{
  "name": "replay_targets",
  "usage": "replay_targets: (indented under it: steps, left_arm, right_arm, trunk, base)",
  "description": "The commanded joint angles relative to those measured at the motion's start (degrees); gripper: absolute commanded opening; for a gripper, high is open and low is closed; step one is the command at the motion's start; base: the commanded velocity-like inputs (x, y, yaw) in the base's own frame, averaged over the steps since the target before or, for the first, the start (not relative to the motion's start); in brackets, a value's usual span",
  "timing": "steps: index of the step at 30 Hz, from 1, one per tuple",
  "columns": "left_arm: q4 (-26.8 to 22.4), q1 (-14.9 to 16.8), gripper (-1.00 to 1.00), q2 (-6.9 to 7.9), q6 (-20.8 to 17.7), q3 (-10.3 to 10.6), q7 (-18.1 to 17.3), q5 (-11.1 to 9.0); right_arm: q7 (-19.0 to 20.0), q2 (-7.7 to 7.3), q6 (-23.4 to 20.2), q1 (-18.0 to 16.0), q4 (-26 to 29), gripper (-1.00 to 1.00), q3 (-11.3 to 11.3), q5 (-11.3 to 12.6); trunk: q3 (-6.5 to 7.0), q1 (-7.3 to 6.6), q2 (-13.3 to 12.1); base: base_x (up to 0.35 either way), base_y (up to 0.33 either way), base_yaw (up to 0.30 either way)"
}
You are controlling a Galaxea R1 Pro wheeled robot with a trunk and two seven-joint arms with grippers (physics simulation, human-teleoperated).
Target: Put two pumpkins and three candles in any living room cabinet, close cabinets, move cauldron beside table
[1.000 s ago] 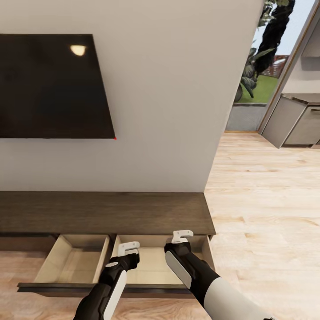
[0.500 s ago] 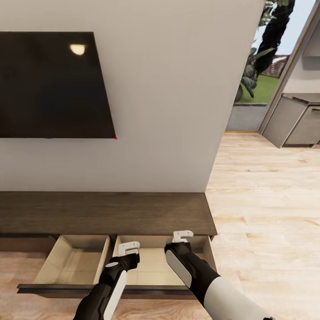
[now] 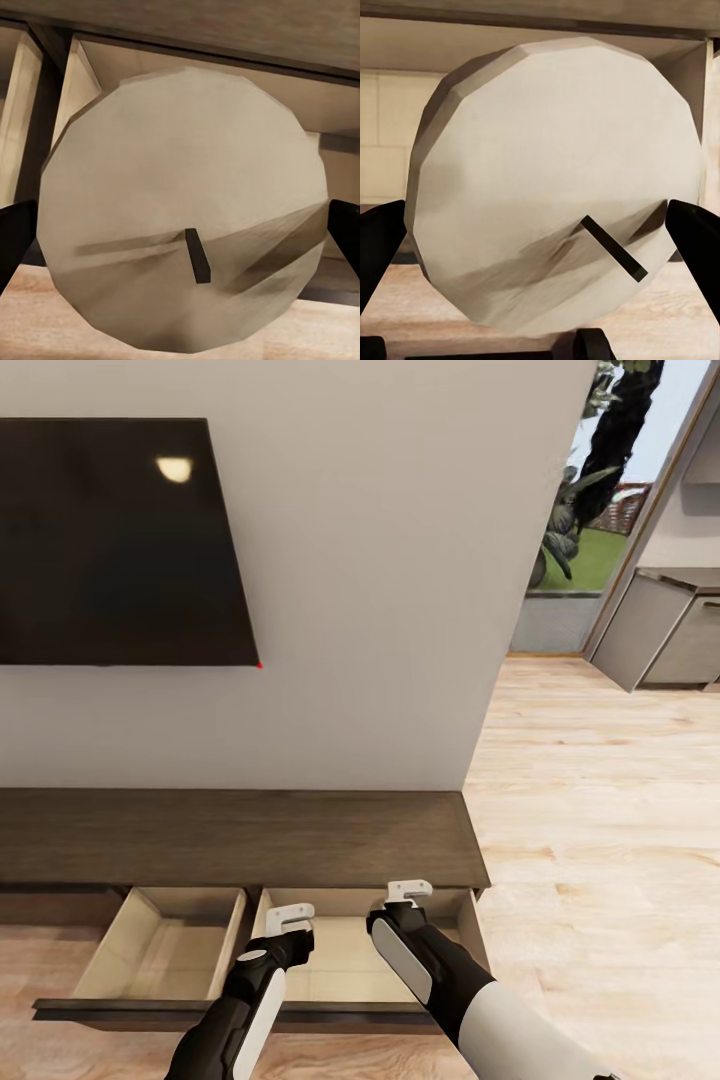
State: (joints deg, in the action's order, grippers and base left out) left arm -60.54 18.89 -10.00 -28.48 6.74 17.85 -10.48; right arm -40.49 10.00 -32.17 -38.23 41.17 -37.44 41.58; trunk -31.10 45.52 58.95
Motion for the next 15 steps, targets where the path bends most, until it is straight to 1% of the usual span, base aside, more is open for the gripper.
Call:
replay_targets:
  steps: [1, 15]
  left_arm:
    - [0.0, 0.0, -1.0, 0.0, 0.0, 0.0, 0.0, 0.0]
    - [0.0, 0.0, -1.0, 0.0, 0.0, -0.1, -0.1, 0.0]
  right_arm:
    - [0.0, 0.0, 0.0, 0.0, 0.0, -1.0, 0.0, 0.0]
    - [0.0, 0.0, 0.2, 0.0, 0.8, -1.0, 0.0, 0.0]
  trunk:
    - [-0.18, 0.23, 0.4]
    - [-2.7, 3.3, 6.0]
  base:
    - [0.0, 0.0, 0.0]
    - [0.0, 0.0, 0.0]
